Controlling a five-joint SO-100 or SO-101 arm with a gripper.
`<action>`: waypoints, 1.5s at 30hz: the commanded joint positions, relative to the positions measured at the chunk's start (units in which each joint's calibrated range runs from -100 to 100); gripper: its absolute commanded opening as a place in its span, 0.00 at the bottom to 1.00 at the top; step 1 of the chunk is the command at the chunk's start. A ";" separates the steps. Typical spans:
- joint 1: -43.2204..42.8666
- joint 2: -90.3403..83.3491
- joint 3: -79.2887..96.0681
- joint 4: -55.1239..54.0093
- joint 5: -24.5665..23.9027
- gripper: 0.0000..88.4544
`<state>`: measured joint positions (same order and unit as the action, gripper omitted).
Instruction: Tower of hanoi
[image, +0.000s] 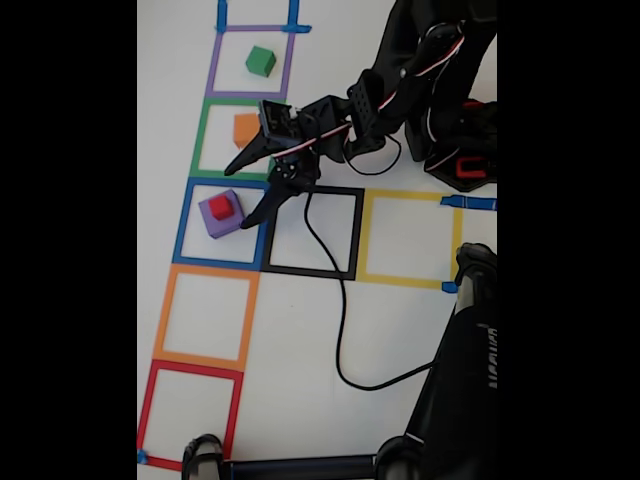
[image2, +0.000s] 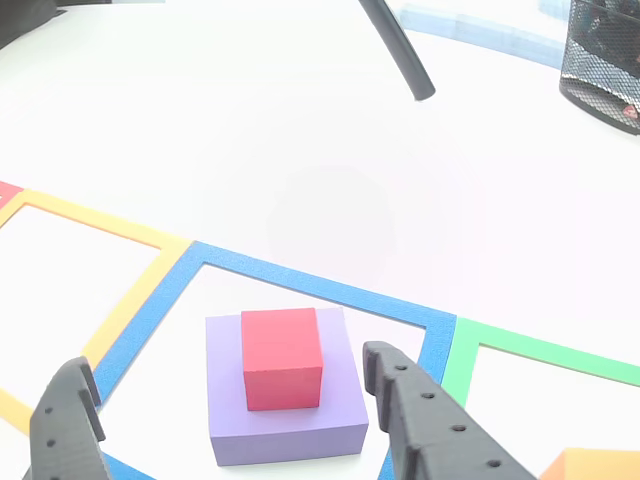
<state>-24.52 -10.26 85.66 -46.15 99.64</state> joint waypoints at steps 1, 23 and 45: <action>-0.70 6.50 -5.02 -5.10 0.36 0.35; -1.37 26.85 -19.75 -11.10 0.36 0.34; -1.94 27.01 -18.11 -10.85 0.36 0.15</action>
<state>-26.39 17.26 67.51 -56.39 99.64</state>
